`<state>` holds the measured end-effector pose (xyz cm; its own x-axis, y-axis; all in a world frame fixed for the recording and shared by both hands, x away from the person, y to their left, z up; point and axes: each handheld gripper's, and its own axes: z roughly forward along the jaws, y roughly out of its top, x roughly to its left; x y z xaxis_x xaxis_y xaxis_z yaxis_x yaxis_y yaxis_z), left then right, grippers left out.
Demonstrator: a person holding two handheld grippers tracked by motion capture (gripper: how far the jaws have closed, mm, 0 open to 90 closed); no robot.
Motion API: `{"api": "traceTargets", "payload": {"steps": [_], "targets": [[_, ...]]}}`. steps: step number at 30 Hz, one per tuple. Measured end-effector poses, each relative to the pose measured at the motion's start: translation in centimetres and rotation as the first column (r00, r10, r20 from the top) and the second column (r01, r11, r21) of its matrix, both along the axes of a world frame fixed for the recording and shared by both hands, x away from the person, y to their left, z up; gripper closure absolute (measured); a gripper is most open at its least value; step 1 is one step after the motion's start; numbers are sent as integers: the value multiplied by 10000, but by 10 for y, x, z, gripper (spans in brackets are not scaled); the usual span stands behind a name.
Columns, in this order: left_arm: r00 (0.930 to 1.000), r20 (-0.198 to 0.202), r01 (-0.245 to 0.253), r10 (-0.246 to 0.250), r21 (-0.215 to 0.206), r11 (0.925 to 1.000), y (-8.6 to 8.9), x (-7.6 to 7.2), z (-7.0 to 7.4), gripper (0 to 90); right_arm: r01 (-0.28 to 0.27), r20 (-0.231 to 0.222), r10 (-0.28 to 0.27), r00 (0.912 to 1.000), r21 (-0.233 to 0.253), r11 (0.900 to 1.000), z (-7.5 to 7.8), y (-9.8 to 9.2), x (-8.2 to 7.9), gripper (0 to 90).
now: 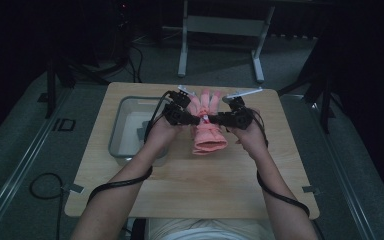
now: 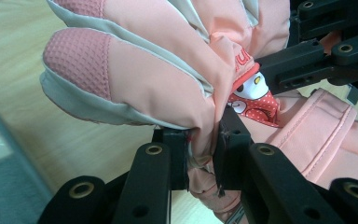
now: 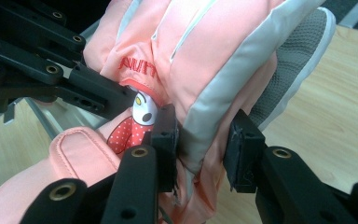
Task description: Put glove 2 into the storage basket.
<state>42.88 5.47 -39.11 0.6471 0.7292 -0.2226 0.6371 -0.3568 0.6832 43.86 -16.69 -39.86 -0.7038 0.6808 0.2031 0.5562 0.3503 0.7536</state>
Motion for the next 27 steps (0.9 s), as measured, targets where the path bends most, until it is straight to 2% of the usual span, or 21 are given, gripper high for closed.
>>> {"api": "traceTargets", "payload": {"steps": [4,5,9,15,22,27], "targets": [[9999,35,-107,107,-8,9999,10,1,6,771,-158,27,158,9999,22,9999,6,9,5,681],[9998,67,-167,168,-63,9998,19,0,9,771,-235,5,235,9997,24,9997,8,13,6,681],[9993,-3,-366,366,-138,9992,35,-1,13,771,-563,110,566,9983,-241,9981,17,34,10,680],[9969,111,-780,782,-169,9968,58,-2,21,771,-873,257,884,9958,-418,9953,27,59,15,680],[9911,268,-1297,1301,-189,9914,82,-6,30,771,-1125,342,1142,9929,-486,9925,38,87,21,680],[9849,326,-1703,1702,8,9854,105,-11,34,771,-1456,327,1471,9886,-454,9883,41,112,24,681]]}}
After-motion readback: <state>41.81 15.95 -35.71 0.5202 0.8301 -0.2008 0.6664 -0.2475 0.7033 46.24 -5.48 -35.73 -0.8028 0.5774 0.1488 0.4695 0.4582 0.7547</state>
